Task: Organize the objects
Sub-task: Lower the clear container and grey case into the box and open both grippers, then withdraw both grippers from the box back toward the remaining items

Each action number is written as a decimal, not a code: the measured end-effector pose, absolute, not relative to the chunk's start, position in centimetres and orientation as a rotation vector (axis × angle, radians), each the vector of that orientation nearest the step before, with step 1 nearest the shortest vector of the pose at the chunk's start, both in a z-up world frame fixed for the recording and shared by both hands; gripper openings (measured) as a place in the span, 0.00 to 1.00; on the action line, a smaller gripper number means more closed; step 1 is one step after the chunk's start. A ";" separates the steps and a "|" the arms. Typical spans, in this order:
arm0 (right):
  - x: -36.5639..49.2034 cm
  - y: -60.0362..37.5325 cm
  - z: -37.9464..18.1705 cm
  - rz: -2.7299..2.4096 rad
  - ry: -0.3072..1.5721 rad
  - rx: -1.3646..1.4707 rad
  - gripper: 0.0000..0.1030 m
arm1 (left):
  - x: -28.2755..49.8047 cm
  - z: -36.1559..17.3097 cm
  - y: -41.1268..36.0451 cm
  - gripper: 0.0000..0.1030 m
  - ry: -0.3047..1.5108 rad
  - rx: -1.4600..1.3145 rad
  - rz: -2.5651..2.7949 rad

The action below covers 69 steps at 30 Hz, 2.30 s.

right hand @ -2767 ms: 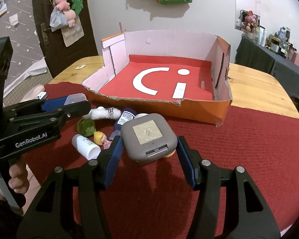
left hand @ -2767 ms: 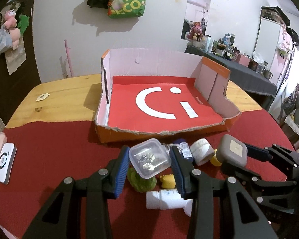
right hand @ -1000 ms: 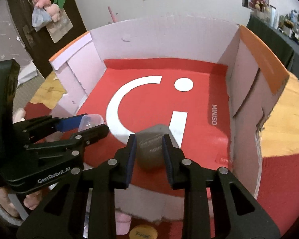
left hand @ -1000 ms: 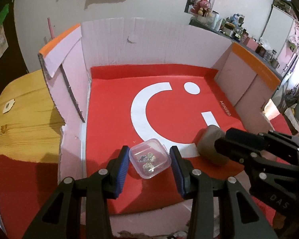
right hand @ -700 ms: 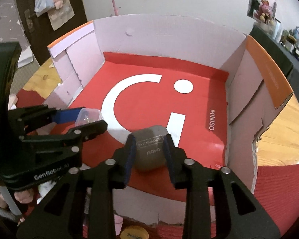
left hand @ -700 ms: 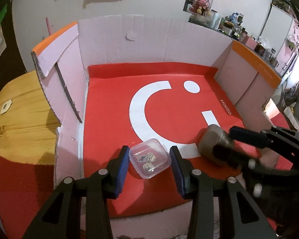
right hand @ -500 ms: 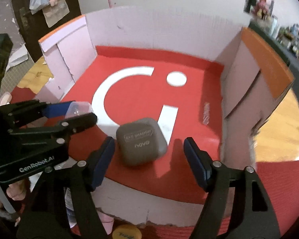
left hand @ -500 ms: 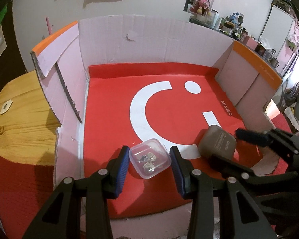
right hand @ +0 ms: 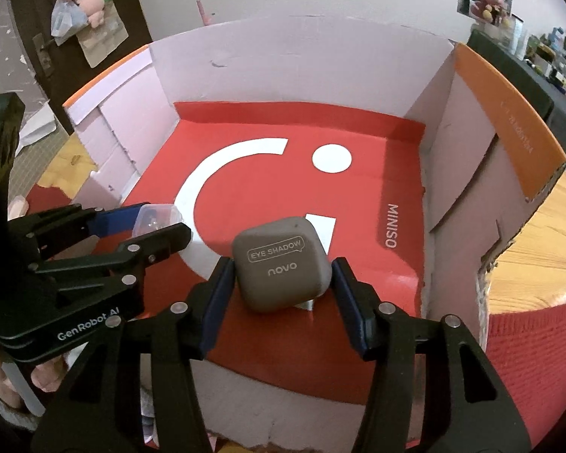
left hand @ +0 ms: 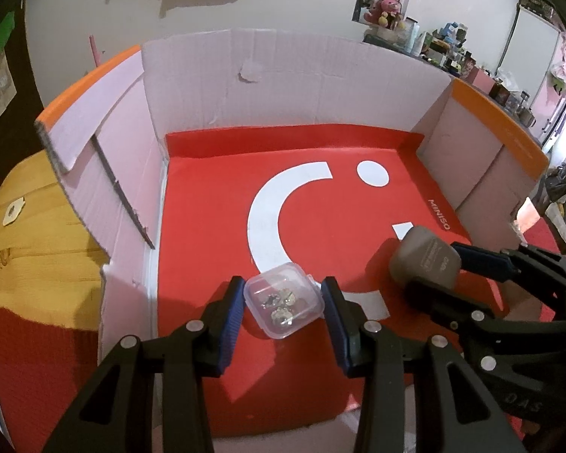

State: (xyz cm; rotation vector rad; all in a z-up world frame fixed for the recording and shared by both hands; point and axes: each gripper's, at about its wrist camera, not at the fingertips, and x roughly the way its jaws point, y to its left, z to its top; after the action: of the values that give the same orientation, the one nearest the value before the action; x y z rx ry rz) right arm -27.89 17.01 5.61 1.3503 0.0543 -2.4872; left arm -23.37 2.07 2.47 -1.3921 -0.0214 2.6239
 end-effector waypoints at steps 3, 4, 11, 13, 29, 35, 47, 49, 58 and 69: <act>-28.1 17.1 5.3 -2.485 0.040 1.362 0.50 | -23.7 2.4 2.1 0.42 -0.029 -1.397 2.621; -28.2 17.1 5.2 -2.484 0.035 1.366 0.50 | -23.8 2.4 2.1 0.42 -0.033 -1.397 2.619; -28.2 17.2 4.9 -2.484 0.025 1.365 0.50 | -24.0 2.4 2.1 0.42 -0.029 -1.398 2.618; -28.2 17.2 5.0 -2.484 0.026 1.364 0.50 | -23.9 2.4 2.1 0.42 -0.030 -1.397 2.618; -28.2 17.2 4.9 -2.472 -0.004 1.347 0.51 | -24.0 2.2 2.3 0.58 -0.024 -1.402 2.615; -27.5 17.1 5.2 -2.484 -0.003 1.328 0.51 | -23.5 2.3 2.1 0.58 -0.027 -1.398 2.618; -25.8 17.3 7.0 -2.513 -0.013 1.270 0.51 | -21.5 3.8 2.0 0.58 0.004 -1.358 2.648; -25.5 17.3 7.3 -2.522 -0.005 1.258 0.56 | -21.0 4.1 1.9 0.59 0.015 -1.344 2.660; -23.3 17.4 8.8 -2.538 -0.012 1.199 0.66 | -18.6 5.6 0.6 0.68 -0.015 -1.306 2.695; -20.6 17.1 9.8 -2.540 -0.034 1.154 0.78 | -15.5 6.8 -0.6 0.89 -0.037 -1.248 2.729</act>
State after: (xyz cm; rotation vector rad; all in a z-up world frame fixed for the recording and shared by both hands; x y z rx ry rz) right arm -20.55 17.12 9.79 1.1538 -0.0337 -2.5403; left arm -15.49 -0.63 6.82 -1.2478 -0.0372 2.7294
